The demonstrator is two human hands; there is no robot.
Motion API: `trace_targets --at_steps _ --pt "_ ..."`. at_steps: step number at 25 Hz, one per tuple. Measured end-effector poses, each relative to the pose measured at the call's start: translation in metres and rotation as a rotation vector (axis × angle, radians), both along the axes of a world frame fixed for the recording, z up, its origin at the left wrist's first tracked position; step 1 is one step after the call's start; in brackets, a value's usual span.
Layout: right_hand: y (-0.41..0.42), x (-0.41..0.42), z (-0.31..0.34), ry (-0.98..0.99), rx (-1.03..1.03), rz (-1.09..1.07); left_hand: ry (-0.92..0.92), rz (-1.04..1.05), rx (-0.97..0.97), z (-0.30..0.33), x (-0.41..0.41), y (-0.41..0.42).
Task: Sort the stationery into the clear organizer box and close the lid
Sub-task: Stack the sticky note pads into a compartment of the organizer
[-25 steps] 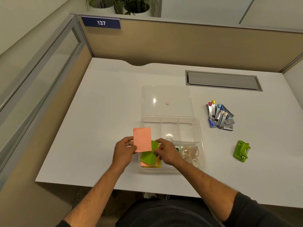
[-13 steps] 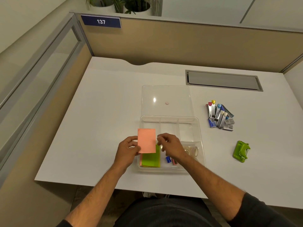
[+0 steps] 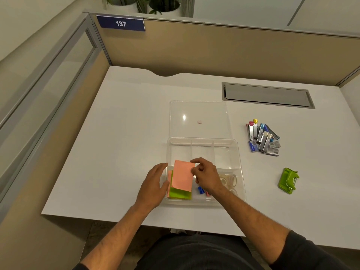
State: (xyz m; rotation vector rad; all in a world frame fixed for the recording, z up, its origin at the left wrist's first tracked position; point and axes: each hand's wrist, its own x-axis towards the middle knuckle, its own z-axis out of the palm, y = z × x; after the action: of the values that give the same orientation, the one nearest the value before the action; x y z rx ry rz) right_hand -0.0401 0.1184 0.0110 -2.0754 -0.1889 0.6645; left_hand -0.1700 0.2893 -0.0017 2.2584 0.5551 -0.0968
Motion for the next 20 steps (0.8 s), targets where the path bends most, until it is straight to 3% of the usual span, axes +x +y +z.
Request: trace_targets --at_steps 6,13,20 --pt "0.006 -0.008 -0.014 -0.094 -0.151 0.186 0.21 -0.356 0.251 -0.013 -0.009 0.0" --pt "0.005 -0.005 -0.015 -0.196 -0.344 0.428 0.217 -0.334 0.303 -0.018 -0.007 0.001" --pt "-0.016 0.013 0.0 -0.237 -0.236 0.326 0.109 -0.28 0.267 -0.01 0.009 -0.009"
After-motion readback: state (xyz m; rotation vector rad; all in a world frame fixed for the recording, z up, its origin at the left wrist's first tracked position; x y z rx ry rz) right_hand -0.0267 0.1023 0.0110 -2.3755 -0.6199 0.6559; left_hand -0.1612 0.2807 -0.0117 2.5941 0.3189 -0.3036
